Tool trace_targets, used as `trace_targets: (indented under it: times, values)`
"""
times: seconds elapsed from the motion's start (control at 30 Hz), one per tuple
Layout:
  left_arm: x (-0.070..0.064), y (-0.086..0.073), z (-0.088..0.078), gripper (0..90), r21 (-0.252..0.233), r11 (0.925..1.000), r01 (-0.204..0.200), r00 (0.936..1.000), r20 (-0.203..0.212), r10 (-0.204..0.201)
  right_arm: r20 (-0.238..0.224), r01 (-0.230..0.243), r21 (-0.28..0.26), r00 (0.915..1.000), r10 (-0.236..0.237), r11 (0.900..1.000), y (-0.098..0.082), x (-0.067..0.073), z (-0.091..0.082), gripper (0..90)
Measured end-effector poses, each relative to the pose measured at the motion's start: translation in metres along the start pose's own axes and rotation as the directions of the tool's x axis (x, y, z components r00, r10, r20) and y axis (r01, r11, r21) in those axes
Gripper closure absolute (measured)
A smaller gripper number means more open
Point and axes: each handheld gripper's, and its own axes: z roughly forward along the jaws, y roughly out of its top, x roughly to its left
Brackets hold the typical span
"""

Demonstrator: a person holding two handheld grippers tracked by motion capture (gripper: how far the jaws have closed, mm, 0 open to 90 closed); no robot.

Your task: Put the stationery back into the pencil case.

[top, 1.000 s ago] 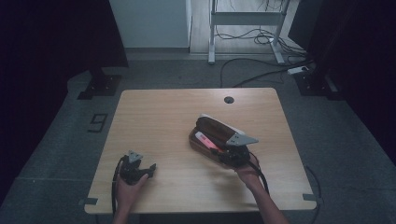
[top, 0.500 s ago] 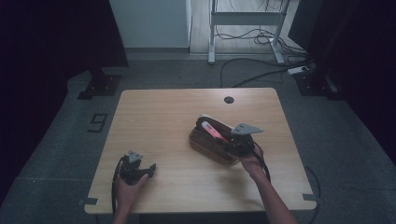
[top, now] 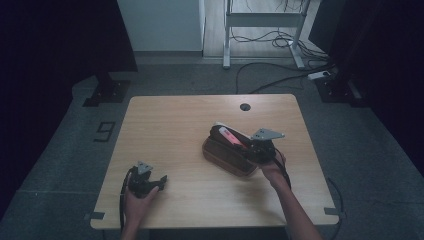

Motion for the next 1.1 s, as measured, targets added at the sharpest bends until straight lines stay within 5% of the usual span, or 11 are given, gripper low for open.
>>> trace_targets:
  times: [0.67, 1.1]
  values:
    - [0.000, 0.000, 0.000, 20.3, -0.001, 1.0000, 0.000, 1.0000, -0.001, 0.000, 0.039, 0.019, 0.024, 0.9991, -0.020, 1.000, 0.005, -0.021, -0.001, 65.7]
    - [0.000, 0.000, 0.000, 20.3, 0.000, 1.0000, -0.001, 1.0000, 0.001, 0.001, 0.057, 0.104, 0.046, 0.9927, -0.107, 0.994, 0.001, -0.020, 0.003, 58.4]
